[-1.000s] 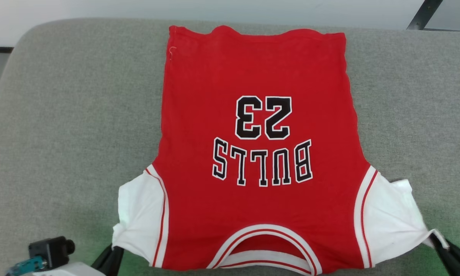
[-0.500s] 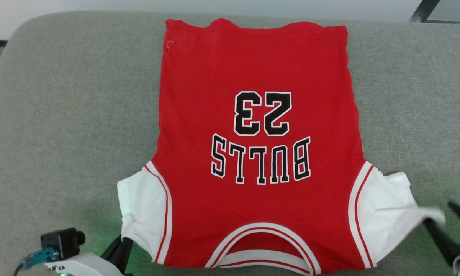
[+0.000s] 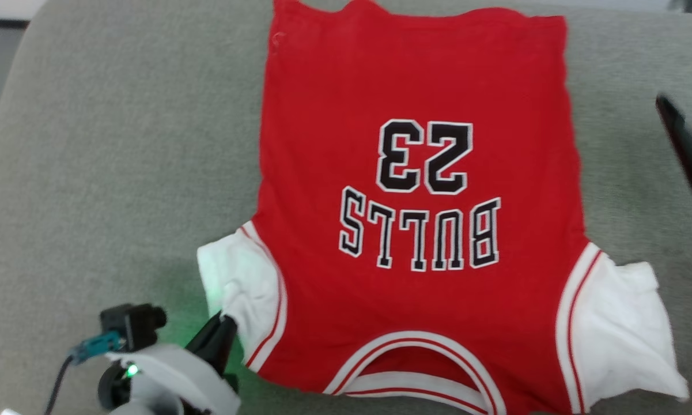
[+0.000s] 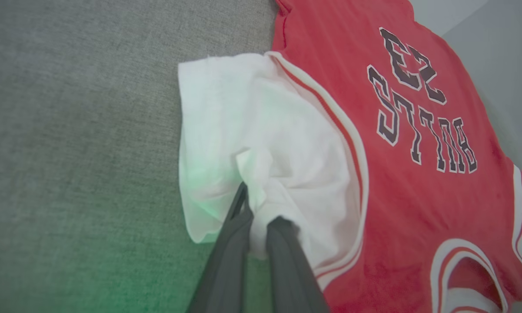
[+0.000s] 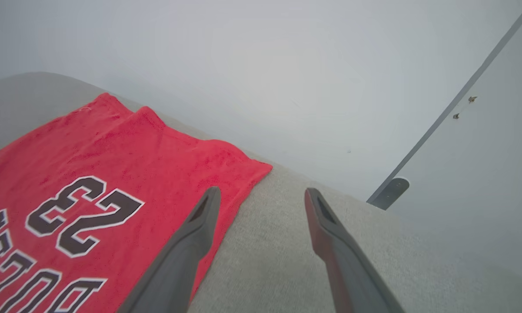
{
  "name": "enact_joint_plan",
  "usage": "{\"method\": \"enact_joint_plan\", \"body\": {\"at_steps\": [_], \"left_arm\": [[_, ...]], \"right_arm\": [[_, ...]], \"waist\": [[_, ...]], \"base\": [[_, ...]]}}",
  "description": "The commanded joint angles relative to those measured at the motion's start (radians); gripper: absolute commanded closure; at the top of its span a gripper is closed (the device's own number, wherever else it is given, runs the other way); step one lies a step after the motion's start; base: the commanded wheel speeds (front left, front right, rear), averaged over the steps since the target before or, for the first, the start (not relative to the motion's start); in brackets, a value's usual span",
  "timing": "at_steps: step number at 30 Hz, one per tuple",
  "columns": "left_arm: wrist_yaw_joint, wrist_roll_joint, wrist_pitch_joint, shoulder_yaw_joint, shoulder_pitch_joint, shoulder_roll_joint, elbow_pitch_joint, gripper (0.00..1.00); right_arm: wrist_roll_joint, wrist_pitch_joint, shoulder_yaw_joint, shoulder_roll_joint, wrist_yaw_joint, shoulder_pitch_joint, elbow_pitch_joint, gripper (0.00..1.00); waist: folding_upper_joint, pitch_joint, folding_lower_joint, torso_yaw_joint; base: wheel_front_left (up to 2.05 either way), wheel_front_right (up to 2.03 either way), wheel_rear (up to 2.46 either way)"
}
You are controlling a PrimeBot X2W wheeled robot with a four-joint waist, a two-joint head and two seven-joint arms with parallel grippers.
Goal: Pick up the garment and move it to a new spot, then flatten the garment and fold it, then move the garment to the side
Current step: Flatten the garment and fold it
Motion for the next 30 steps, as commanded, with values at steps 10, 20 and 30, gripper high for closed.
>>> {"method": "enact_joint_plan", "body": {"at_steps": [10, 20, 30], "left_arm": [[-0.079, 0.072, 0.014, -0.066, -0.154, -0.146, 0.092, 1.0], [-0.152, 0.091, 0.033, -0.124, -0.216, -0.25, 0.21, 1.0], [-0.21, 0.094, 0.039, -0.157, -0.245, -0.31, 0.299, 1.0]], "right_arm": [[0.014, 0.034, 0.163, -0.091, -0.001, -0.467, 0.343, 0.0], [0.054, 0.215, 0.276, -0.119, -0.001, -0.706, 0.678, 0.0], [0.01, 0.435, 0.237, -0.092, -0.001, -0.83, 0.973, 0.0]], "waist": [[0.0, 0.152, 0.0, 0.181], [0.0, 0.224, 0.0, 0.29], [0.0, 0.267, 0.0, 0.366]], "base": [[0.0, 0.0, 0.0], [0.0, 0.0, 0.0], [0.0, 0.0, 0.0]]}}
